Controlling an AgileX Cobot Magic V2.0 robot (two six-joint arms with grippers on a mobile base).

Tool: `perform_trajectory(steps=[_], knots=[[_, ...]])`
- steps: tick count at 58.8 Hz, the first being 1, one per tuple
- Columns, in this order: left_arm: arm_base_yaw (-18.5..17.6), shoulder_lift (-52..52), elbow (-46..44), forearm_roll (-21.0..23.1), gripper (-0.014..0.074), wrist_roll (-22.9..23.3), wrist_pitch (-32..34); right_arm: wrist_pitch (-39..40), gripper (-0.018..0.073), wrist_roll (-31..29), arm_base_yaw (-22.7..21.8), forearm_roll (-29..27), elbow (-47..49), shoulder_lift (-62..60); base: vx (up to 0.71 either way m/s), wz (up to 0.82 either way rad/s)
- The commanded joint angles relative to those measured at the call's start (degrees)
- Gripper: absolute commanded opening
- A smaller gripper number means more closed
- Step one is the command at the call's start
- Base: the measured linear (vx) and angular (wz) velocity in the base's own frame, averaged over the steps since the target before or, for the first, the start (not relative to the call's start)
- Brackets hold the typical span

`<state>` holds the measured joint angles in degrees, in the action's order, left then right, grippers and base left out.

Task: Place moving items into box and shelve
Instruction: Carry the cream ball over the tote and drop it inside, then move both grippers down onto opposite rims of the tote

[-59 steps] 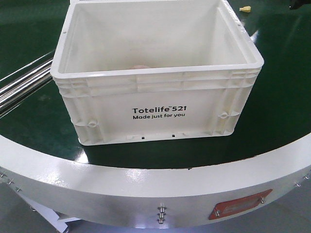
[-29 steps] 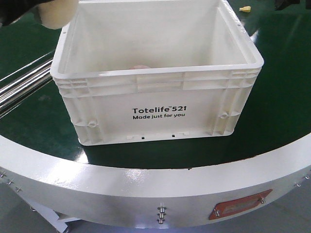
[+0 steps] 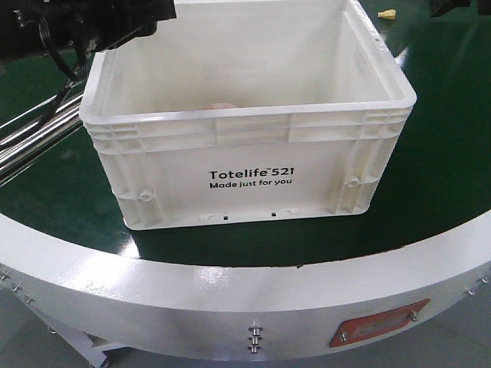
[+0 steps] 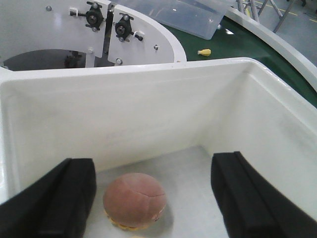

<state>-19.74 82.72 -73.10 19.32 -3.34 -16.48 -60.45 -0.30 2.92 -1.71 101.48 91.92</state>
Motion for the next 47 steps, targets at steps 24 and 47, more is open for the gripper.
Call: perform_trajectory(steps=[24, 47], knots=[[0.29, -2.18, -3.76, -0.28, 0.0558, 0.49, 1.41, 7.22, 0.0446, -4.33, 5.64, -6.22, 1.96, -2.39, 0.0, 0.0], [2.12, 1.43, -19.2, -31.16, 0.0543, 23.78, -21.27, 6.97, 0.0446, 1.39, 6.35, -4.25, 2.08, -0.83, 0.0, 0.0]])
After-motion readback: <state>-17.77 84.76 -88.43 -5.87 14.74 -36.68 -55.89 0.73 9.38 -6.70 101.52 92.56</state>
